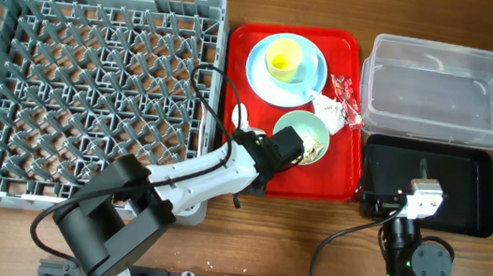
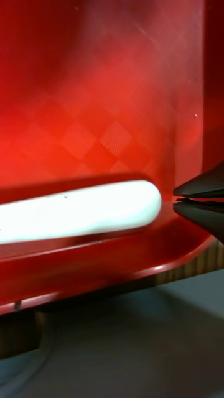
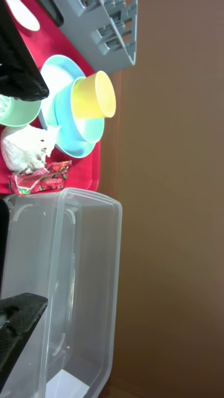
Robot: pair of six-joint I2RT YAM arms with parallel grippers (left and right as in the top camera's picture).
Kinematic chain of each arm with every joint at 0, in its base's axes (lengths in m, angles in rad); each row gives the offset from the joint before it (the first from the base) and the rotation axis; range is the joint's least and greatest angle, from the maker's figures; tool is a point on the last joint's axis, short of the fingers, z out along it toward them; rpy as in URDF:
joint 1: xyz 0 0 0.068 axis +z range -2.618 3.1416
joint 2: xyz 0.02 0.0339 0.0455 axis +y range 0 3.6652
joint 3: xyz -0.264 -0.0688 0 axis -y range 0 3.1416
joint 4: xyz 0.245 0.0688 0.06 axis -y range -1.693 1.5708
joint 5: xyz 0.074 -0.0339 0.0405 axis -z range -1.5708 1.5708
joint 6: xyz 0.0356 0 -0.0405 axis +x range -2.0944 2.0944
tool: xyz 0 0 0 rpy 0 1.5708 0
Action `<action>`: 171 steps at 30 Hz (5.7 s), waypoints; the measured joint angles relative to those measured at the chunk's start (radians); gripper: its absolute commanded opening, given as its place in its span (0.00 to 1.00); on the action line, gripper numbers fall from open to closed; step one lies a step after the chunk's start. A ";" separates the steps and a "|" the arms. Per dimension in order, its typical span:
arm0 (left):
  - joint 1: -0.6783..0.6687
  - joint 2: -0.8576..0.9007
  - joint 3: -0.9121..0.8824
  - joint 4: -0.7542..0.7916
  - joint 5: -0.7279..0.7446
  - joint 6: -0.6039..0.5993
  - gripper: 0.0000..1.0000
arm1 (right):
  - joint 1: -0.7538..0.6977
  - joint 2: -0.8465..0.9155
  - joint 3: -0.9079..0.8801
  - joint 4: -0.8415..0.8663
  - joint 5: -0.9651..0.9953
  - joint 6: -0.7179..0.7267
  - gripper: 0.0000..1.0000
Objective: Sort waste into correct bins and load items into the dishwasher rack
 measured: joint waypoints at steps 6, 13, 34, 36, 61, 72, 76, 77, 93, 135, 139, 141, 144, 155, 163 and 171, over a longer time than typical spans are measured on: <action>0.000 0.000 -0.027 -0.003 -0.001 0.000 0.04 | 0.000 0.000 0.000 0.000 0.000 0.000 1.00; 0.000 0.000 -0.035 -0.032 -0.059 0.000 0.04 | 0.000 0.000 0.000 0.000 0.000 0.000 1.00; 0.137 0.113 0.101 0.208 -0.255 -0.134 0.12 | 0.000 0.000 0.000 0.000 0.000 0.000 1.00; 0.136 0.124 0.101 0.213 -0.248 -0.134 0.12 | 0.000 0.000 0.000 0.000 0.000 0.000 1.00; 0.106 -0.235 0.136 0.046 -0.164 -0.030 0.04 | 0.000 0.002 0.000 0.000 0.000 0.000 1.00; 0.442 -0.274 0.096 -0.112 0.064 0.248 0.04 | 0.000 0.002 0.000 0.000 0.000 0.000 1.00; 0.458 -0.269 0.095 -0.112 0.079 0.322 0.09 | 0.000 0.002 0.000 0.000 0.000 0.000 1.00; 0.458 -0.269 0.095 -0.112 0.079 0.325 0.23 | 0.000 0.002 0.000 0.000 0.000 0.000 1.00; 0.667 -0.612 0.285 -0.126 0.307 0.242 0.41 | 0.000 0.002 0.000 0.000 -0.018 0.000 1.00; 0.811 -0.787 0.285 -0.332 0.088 0.225 1.00 | 0.629 1.959 1.378 -0.293 -0.250 0.721 0.04; 0.811 -0.787 0.285 -0.332 0.088 0.225 1.00 | 0.642 1.963 1.378 -0.267 -0.214 0.776 0.04; 0.811 -0.787 0.285 -0.332 0.088 0.225 1.00 | 0.651 1.965 1.378 -0.256 -0.204 0.798 0.04; 0.811 -0.787 0.285 -0.332 0.088 0.225 1.00 | 0.665 1.965 1.378 -0.254 -0.198 0.834 0.04; 0.811 -0.787 0.285 -0.332 0.088 0.225 1.00 | 0.671 1.981 1.378 -0.205 -0.196 0.918 0.04; 0.811 -0.787 0.285 -0.332 0.088 0.225 1.00 | 0.687 1.991 1.378 -0.169 -0.199 0.946 0.37; 0.811 -0.787 0.285 -0.333 0.088 0.225 1.00 | 0.636 1.746 1.386 -0.422 -0.198 0.722 0.15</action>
